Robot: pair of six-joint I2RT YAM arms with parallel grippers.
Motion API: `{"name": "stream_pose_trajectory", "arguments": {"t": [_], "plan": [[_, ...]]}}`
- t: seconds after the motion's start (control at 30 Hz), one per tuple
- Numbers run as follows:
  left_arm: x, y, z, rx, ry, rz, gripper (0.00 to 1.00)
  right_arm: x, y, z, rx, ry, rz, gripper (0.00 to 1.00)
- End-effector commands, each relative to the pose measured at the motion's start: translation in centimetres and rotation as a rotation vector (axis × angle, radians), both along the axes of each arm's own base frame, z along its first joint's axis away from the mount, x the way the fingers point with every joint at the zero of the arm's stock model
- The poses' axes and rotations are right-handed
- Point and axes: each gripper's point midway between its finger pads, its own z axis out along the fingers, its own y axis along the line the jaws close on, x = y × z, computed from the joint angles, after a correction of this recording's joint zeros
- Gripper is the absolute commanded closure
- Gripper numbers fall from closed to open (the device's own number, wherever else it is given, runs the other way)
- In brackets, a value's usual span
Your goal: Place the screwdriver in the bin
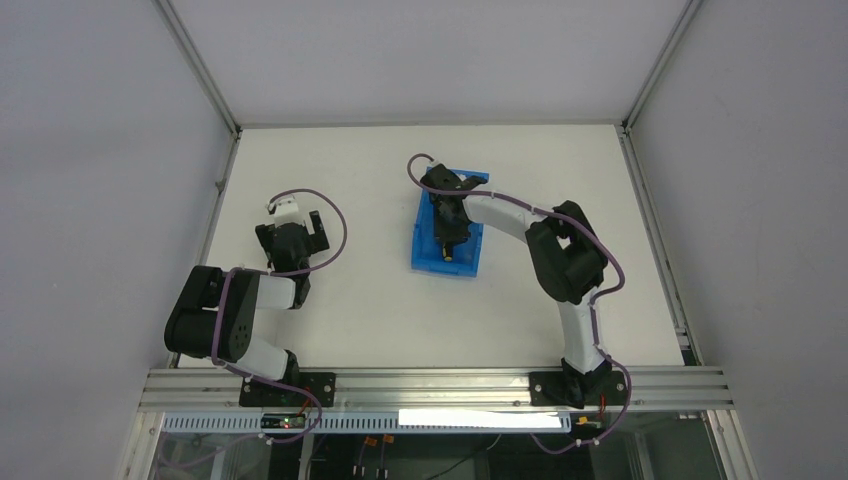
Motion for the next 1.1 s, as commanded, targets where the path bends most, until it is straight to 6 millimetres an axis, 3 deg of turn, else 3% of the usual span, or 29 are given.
{"name": "stream_pose_trajectory", "arguments": {"t": [0.0, 0.13, 0.3, 0.4, 0.5, 0.6, 0.8, 0.93, 1.07], "plan": [[0.6, 0.0, 1.0, -0.010, -0.038, 0.015, 0.01, 1.4, 0.8, 4.9, 0.041, -0.101, 0.005, 0.50], [0.6, 0.0, 1.0, -0.010, -0.039, 0.015, 0.01, 1.6, 0.5, 8.6, 0.064, -0.160, 0.023, 0.42], [0.6, 0.0, 1.0, -0.010, -0.039, 0.015, 0.01, 1.7, -0.5, 16.2, 0.117, -0.317, 0.065, 0.37], [0.6, 0.0, 1.0, -0.011, -0.038, 0.014, 0.01, 1.3, -3.0, 20.8, 0.134, -0.429, 0.046, 0.23], [0.6, 0.0, 1.1, -0.011, -0.040, 0.015, 0.01, 1.2, -7.2, 22.3, 0.143, -0.505, -0.014, 0.02], [0.6, 0.0, 1.0, -0.011, -0.039, 0.015, 0.01, 1.2, -11.7, 22.3, 0.149, -0.592, -0.095, 0.01], [0.6, 0.0, 1.0, -0.011, -0.039, 0.015, 0.01, 0.2, -21.1, 18.1, -0.032, -0.831, -0.343, 0.01], [0.6, 0.0, 1.0, -0.011, -0.039, 0.016, 0.01, -1.4, -24.1, 14.5, -0.077, -0.922, -0.467, 0.01], [0.6, 0.0, 1.0, -0.011, -0.039, 0.016, 0.01, -2.1, -25.2, 13.2, -0.101, -0.966, -0.504, 0.01]]}}
